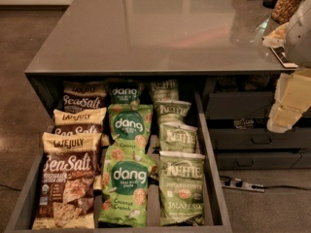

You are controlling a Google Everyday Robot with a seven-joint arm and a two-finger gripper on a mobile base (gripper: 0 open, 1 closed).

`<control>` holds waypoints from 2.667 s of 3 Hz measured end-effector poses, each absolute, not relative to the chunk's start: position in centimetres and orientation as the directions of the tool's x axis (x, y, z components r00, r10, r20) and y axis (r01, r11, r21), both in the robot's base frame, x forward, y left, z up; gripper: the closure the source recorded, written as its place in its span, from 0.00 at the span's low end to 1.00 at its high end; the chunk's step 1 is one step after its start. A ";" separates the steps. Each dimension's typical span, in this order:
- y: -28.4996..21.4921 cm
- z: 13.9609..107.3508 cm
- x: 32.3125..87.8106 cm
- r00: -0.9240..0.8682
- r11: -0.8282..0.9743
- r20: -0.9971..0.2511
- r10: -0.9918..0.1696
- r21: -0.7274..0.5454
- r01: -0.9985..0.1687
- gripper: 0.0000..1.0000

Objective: Pick green jalapeno chip bag from top drawer and place on counter

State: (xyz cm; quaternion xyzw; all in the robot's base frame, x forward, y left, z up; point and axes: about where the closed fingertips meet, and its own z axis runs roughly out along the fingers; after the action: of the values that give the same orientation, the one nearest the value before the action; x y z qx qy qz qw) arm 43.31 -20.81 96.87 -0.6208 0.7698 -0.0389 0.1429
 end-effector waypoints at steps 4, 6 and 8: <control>-20.3 89.5 43.5 -0.314 0.362 -0.276 -0.908 -0.142 -0.921 0.00; -16.9 80.5 42.7 -0.541 0.588 -0.362 -0.759 -0.024 -0.808 0.00; -15.8 77.3 43.0 -0.613 0.671 -0.410 -0.676 0.001 -0.741 0.00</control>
Offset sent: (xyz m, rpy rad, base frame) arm 0.0027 0.0141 -0.0601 0.1415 0.0078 -0.0908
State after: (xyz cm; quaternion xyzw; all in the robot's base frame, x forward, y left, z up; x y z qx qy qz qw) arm 42.98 -15.78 77.33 -0.3964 0.8939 0.0855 0.1912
